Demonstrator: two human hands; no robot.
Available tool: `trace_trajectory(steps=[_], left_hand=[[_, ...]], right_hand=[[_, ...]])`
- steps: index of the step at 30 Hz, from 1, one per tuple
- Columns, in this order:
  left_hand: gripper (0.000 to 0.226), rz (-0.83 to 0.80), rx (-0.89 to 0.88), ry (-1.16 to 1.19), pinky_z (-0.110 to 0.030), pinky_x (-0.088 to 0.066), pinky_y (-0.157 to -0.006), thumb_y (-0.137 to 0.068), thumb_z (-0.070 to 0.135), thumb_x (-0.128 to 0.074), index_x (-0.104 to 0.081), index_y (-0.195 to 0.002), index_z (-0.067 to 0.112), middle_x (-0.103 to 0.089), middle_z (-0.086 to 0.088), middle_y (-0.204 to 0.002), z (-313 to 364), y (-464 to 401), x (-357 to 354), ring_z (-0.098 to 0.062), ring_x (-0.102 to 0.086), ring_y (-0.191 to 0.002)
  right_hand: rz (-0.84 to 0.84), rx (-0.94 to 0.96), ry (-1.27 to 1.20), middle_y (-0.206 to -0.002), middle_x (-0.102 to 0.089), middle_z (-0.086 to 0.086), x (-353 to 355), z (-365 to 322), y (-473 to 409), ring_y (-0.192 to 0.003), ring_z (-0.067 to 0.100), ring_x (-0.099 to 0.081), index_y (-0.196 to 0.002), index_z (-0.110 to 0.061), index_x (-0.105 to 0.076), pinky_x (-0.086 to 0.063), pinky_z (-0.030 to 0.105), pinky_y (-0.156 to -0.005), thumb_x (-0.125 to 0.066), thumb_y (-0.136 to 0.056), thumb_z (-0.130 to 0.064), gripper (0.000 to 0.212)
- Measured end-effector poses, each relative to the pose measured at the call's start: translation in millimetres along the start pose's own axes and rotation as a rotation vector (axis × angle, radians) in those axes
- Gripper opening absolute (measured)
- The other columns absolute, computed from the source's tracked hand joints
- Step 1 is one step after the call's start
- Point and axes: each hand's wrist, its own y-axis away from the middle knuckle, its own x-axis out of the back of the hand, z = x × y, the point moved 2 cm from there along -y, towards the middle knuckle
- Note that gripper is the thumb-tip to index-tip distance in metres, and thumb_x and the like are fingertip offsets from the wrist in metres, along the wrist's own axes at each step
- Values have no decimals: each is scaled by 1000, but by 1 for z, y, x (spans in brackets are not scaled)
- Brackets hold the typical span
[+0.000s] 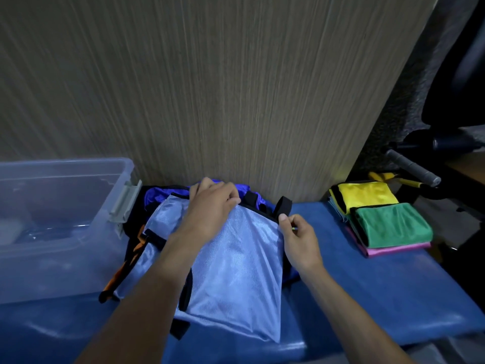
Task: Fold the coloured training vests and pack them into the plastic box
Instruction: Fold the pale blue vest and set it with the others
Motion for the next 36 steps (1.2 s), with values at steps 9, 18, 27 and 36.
trace_trajectory(steps=[9,18,27,36], left_hand=[[11,99,-115,-119,-42,-40,-89,-94,20,-68,-69,-104,24,-58,6,-108,-1,20,6,-22,-47,-103],[74,-306,82,-178,-41,-14,-125,-95,71,-2,-20,-159,39,-20,4,-167,-60,71,4,-20,-16,-153],[64,-297,-24,-123,-39,3,-126,-98,62,-10,-17,-159,46,-8,12,-169,-25,81,8,-10,3,-156],[73,-371,-96,-292,-51,6,-124,-91,59,3,-15,-160,41,0,3,-171,60,93,-24,-27,3,-157]], right_hand=[[-145,-241,125,-65,-65,0,18,7,21,-52,17,-64,-89,-6,-68,-58,35,-60,-69,-88,-56,50],[-130,-376,-104,-68,-48,5,17,3,39,-63,19,-43,-80,-9,-62,-34,27,-55,-76,-88,-42,36],[-53,-395,-276,-71,-55,7,2,1,48,-63,19,-48,-77,-8,-59,-40,27,-57,-75,-91,-25,27],[20,-397,-214,-75,-63,18,87,24,34,-71,28,-56,-77,-6,-64,-49,44,-69,-79,-86,-16,20]])
